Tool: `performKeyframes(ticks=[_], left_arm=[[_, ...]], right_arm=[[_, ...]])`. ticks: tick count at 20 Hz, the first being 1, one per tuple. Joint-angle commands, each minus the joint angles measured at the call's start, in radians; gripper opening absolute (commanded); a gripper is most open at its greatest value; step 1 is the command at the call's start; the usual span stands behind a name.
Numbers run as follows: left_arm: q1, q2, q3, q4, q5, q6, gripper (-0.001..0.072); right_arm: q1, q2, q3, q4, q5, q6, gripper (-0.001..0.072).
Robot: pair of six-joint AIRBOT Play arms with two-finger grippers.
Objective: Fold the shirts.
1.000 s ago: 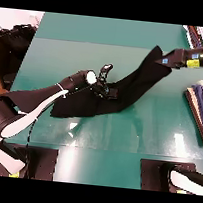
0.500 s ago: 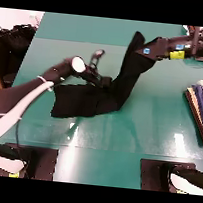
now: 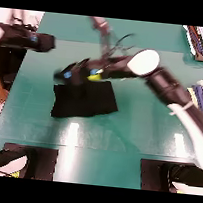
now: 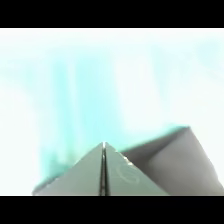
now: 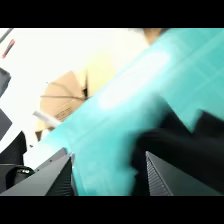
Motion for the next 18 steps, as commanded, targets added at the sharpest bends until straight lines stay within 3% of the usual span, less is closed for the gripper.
performKeyframes(ticks=[1,3,5,11,13,18], left_arm=[[0.105,0.097,0.0,0.071,-0.048,0.0,0.0028],[0.119,0.098,0.0,0.071,-0.093,0.0,0.0027],[0.119,0.098,0.0,0.07,-0.123,0.026,0.0028],[0.119,0.098,0.0,0.06,-0.128,0.026,0.0028],[0.119,0.098,0.0,0.048,-0.125,0.026,0.0028],[0.119,0.098,0.0,0.012,-0.111,0.026,0.0028]], right_arm=[[0.091,-0.102,0.035,0.027,-0.021,-0.066,0.0521],[0.04,-0.1,0.037,0.025,0.089,-0.061,0.0449],[-0.037,-0.071,-0.01,-0.018,0.173,-0.025,0.0444],[-0.367,0.098,-0.425,-0.172,0.196,0.105,0.0454],[-0.481,0.093,-0.515,-0.171,0.234,0.106,0.0676],[-0.568,-0.066,-0.567,-0.012,0.29,0.069,0.0694]])
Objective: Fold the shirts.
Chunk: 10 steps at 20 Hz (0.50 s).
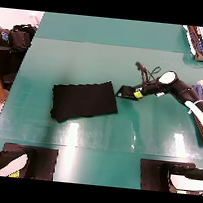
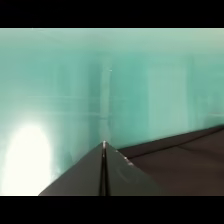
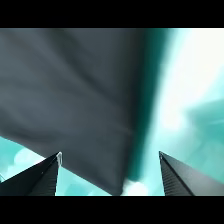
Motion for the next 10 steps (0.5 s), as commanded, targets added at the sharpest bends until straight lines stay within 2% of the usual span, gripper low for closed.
performKeyframes(ticks=[1,5,6,9,10], left_arm=[[0.0,0.001,0.0,-0.02,0.01,0.001,0.0028],[0.0,0.001,0.0,-0.022,0.01,0.001,0.0028],[0.0,0.001,0.0,-0.028,0.01,0.001,0.0028],[-0.006,0.001,0.0,-0.068,0.01,0.001,0.0027],[-0.02,0.001,0.0,-0.067,0.01,0.001,0.0027]], right_arm=[[-0.037,-0.103,-0.04,0.143,0.037,-0.051,0.0693],[0.067,-0.236,0.088,0.189,0.039,-0.064,0.0661],[0.095,-0.265,0.139,0.189,0.031,-0.063,0.0603],[0.16,-0.335,0.275,0.186,-0.001,-0.063,0.0302],[0.174,-0.348,0.312,0.177,-0.013,-0.063,0.0153]])
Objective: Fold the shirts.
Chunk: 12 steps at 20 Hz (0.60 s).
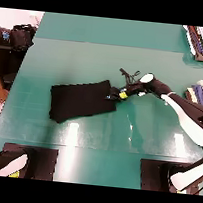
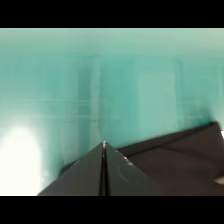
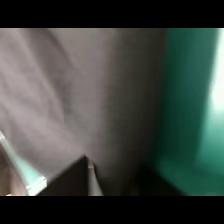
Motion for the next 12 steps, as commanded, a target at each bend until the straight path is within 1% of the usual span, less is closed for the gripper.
performKeyframes(ticks=[1,2,6,9,12], left_arm=[[-0.034,0.001,0.0,-0.022,0.0,0.0,0.0027],[-0.058,0.001,0.0,-0.021,0.001,0.0,0.0026],[-0.171,0.001,0.0,-0.023,0.01,0.0,0.0027],[-0.237,0.001,0.0,-0.023,0.011,-0.001,0.0027],[-0.288,0.001,0.0,-0.023,0.024,-0.002,0.0027]], right_arm=[[0.055,-0.062,0.138,0.009,-0.031,-0.004,0.0044],[0.055,-0.058,0.163,-0.012,-0.038,-0.004,0.0014],[-0.029,0.032,0.201,-0.137,-0.044,0.006,0.0014],[-0.188,0.149,0.201,-0.256,-0.016,0.062,0.0013],[-0.419,0.275,0.201,-0.369,0.027,0.106,0.0013]])
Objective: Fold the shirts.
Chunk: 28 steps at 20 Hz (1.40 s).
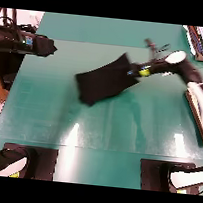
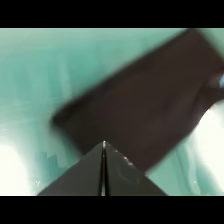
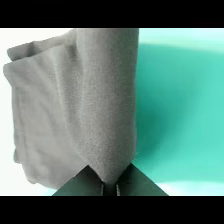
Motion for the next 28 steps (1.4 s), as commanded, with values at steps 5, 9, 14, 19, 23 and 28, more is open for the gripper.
performKeyframes(ticks=[5,9,14,19,23,28], left_arm=[[-0.111,0.001,0.0,-0.004,0.088,-0.01,0.0027],[-0.126,0.0,0.0,-0.034,0.121,-0.012,0.0028],[-0.126,-0.017,0.0,-0.075,0.131,-0.011,0.0027],[-0.126,-0.035,0.0,-0.113,0.129,-0.01,0.0028],[-0.126,-0.036,0.0,-0.113,0.127,-0.007,0.0028],[-0.126,-0.036,0.0,-0.111,0.108,-0.006,0.0028]], right_arm=[[-0.615,0.255,0.006,-0.15,0.035,0.043,0.0014],[-0.896,0.269,0.006,-0.142,0.05,0.043,0.0013],[-1.006,0.27,0.007,-0.034,0.031,0.043,0.0014],[-0.983,0.27,0.176,0.04,0.054,0.039,0.0013],[-1.003,0.27,0.335,-0.044,0.18,0.04,0.0013],[-1.055,0.322,0.265,-0.234,0.309,0.047,0.0013]])
